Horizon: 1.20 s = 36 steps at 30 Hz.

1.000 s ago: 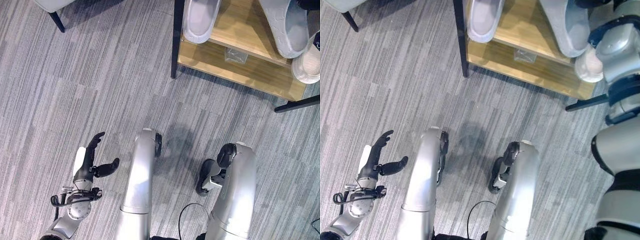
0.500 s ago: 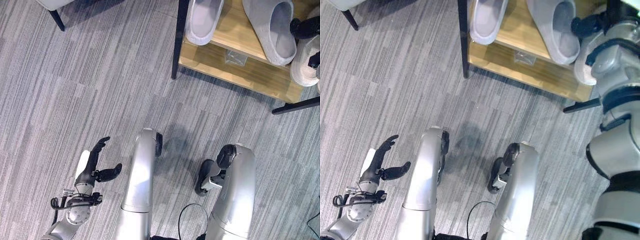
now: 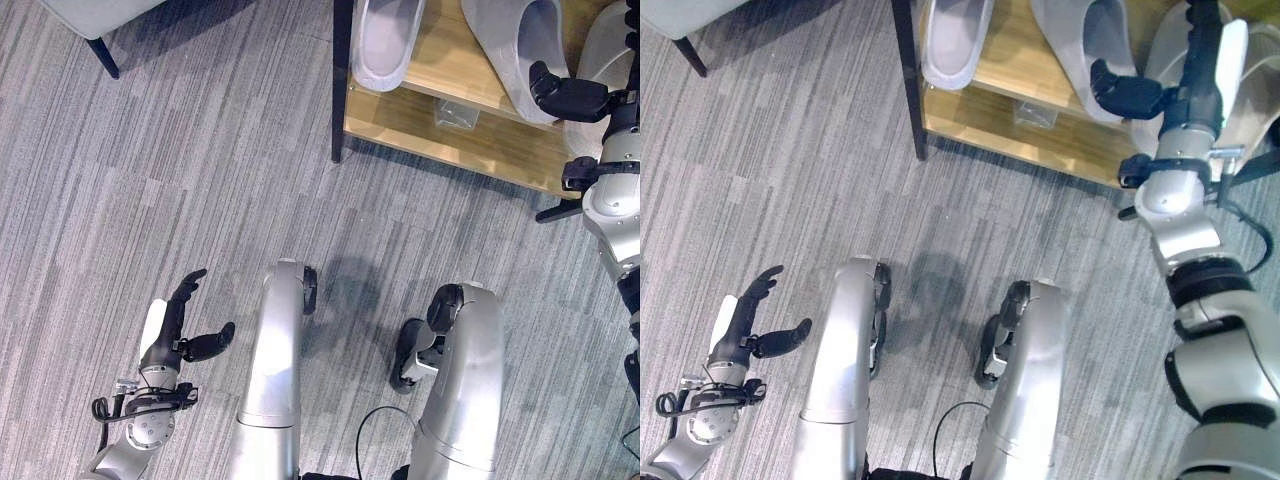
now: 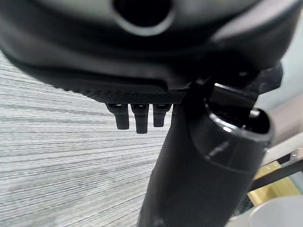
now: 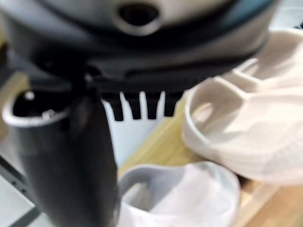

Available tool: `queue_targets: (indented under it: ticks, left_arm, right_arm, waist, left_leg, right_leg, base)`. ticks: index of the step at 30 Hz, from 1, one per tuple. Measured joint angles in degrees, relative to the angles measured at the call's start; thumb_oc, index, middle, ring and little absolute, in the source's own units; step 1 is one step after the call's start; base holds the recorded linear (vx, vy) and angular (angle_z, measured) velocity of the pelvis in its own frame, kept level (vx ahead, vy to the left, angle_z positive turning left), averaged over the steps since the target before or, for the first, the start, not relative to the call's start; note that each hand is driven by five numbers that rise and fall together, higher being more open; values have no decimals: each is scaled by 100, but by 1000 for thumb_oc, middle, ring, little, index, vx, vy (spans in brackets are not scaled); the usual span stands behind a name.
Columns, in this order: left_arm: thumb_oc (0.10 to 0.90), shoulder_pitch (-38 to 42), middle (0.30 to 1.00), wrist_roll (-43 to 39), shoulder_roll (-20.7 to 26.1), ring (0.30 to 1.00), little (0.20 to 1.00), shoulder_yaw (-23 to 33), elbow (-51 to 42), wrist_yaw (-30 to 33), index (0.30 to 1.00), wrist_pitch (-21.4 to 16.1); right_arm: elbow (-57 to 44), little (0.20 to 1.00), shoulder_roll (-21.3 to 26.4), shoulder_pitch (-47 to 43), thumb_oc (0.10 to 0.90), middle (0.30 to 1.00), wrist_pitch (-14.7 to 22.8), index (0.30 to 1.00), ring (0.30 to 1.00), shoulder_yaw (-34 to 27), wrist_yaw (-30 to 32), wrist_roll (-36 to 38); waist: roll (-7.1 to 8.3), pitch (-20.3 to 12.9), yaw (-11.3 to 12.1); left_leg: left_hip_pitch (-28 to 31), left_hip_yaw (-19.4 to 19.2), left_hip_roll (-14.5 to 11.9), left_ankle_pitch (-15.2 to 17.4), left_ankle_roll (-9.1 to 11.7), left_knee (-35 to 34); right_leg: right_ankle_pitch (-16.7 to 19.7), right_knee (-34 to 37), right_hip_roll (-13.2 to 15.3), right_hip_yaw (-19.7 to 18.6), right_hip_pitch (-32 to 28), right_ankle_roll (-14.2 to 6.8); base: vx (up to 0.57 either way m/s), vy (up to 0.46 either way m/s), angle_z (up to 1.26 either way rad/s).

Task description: Arrange the slippers neatly on the shoe rack.

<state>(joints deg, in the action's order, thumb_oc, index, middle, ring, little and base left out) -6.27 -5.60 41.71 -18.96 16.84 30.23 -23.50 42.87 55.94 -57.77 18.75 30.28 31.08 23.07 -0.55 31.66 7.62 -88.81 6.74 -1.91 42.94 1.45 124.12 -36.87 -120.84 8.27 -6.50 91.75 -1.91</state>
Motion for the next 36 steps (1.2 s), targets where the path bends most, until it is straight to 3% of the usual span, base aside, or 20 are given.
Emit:
queue_targets:
  ticks: [9,18,24,36]
  left_arm:
    - [800,-22,900,125,-233,900,900,-6,-88,181,900,6]
    - [800,-144,900,113,-264,900,900,12,-235,244,900,8]
    - [800,-175,900,107,-336,900,900,60,-193,281,900,14]
    - [800,-185,900,104,-336,900,900,84,-75,294,900,14]
  right_arm:
    - [-1009,900,4,627,800,900,168,900,900,-347,273,-253]
    - [-917,900,-218,730,800,900,141,900,900,-128,126,-232]
    - [-483,900,-837,739,800,900,50,900,900,57,-101,-175]
    - [-61,900,-1023,593,800,900,-46,900,900,142,-191,-86]
  waist:
    - [-7,3,-45]
    - [-10,7,-44]
    - [-10,6,-38]
    - [-15,9,17]
  left_leg:
    - [29,44,37,2,41,174]
    - [93,240,74,81,139,488]
    - [85,337,70,137,200,606]
    - [87,348,65,200,205,701]
  right_leg:
    - [-20,-201,4,-18,-14,16]
    - [-59,-443,-8,84,-114,41]
    - [-71,-527,-10,130,-117,21]
    - [-145,-617,-5,117,-118,0]
  base:
    - [-59,-16,1]
    - [-47,3,-2]
    - [-19,-9,-2]
    - [0,0,0]
